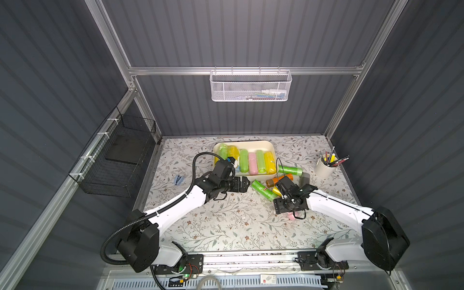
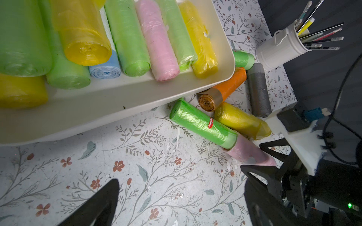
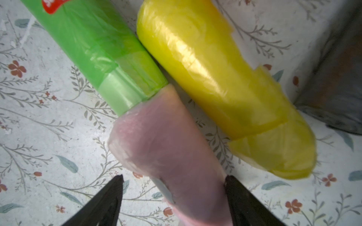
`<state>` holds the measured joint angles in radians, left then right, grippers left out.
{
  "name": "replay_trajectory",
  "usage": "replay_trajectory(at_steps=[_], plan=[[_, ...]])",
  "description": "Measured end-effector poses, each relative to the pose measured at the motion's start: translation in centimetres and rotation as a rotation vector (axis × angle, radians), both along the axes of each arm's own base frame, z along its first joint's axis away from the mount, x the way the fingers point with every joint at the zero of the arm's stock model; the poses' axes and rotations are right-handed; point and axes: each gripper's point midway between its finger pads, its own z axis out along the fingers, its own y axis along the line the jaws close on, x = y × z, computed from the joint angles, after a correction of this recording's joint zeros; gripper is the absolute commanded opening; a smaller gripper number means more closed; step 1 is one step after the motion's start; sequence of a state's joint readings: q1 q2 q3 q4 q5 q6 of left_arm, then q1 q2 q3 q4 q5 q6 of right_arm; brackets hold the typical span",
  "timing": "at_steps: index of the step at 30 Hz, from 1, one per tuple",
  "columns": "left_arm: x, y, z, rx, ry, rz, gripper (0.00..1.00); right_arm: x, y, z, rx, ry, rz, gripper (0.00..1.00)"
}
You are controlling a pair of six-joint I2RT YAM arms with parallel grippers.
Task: Put the roll of trash bags into the storage box
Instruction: Pick up the roll of trash bags from the center of the board.
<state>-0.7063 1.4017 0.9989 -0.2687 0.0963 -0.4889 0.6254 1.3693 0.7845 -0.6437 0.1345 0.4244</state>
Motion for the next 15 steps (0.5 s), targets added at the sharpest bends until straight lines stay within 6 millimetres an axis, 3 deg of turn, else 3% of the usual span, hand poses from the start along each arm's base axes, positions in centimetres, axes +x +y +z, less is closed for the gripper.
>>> replay_trajectory(at_steps=[6,15], plan=[[-0.5,0.7,-1.6,0.031,0.028,0.007,1.00,0.5,0.4,-0.6,-0.019,0.016,0.032,0.81],[-0.7,1.0,-1.9,0.047,0.041,0.017,1.00,0.8,0.3,-0.3,-0.044,0.019,0.051,0.80]])
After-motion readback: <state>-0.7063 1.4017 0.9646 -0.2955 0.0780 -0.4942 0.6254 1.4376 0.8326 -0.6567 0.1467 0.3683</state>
